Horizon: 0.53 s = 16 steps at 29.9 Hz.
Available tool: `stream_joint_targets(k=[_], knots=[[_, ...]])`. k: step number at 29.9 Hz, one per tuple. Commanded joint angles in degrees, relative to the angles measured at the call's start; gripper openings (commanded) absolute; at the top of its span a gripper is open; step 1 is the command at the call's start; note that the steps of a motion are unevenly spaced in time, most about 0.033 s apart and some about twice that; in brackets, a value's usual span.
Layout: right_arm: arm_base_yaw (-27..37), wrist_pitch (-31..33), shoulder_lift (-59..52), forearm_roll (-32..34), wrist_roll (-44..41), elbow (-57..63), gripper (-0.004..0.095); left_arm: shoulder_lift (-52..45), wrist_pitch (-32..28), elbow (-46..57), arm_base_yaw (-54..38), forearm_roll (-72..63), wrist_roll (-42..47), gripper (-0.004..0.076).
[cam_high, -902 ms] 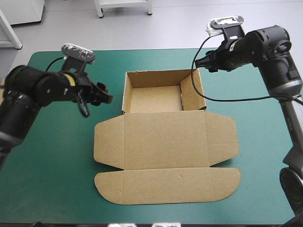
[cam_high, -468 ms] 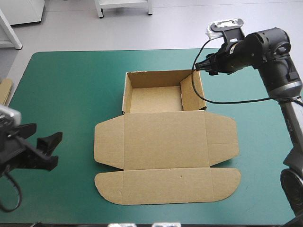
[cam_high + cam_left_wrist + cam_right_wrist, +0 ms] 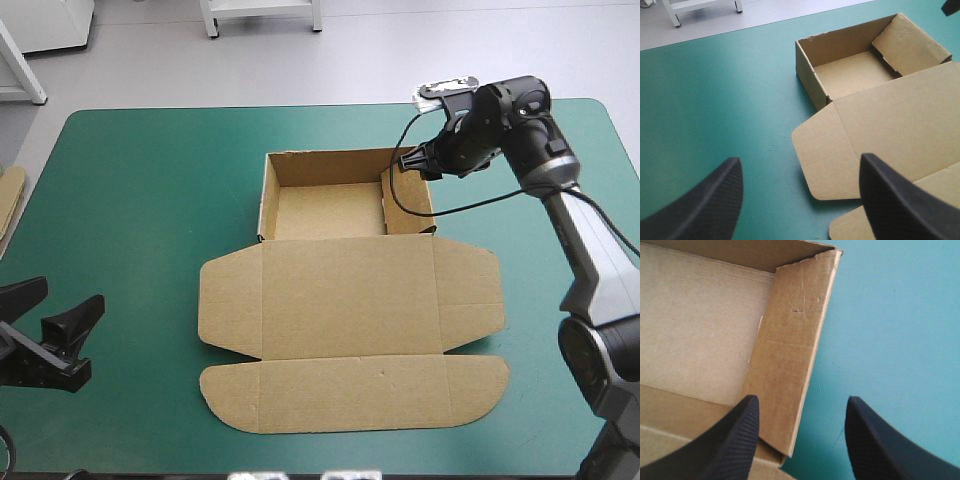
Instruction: Fold the box
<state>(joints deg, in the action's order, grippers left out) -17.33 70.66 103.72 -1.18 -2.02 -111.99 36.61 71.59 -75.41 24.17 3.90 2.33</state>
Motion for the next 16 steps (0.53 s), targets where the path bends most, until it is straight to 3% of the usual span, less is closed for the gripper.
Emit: stream_joint_targets(k=[1,8,16], knots=[[-0.1,-2.7,2.1,0.0,0.5,-5.2,0.0486,1.6,1.6,-1.0,0.1,0.3,-1.7,0.0475],[-0.1,0.8,11.4,0.6,-0.4,-13.0,0.0486,2.1,1.7,-1.0,0.1,0.3,-1.7,0.0475],[0.1,0.8,17.1,1.9,-2.1,-13.5,0.0486,2.2,2.1,-1.0,0.1,0.0,-1.7,0.0475]])
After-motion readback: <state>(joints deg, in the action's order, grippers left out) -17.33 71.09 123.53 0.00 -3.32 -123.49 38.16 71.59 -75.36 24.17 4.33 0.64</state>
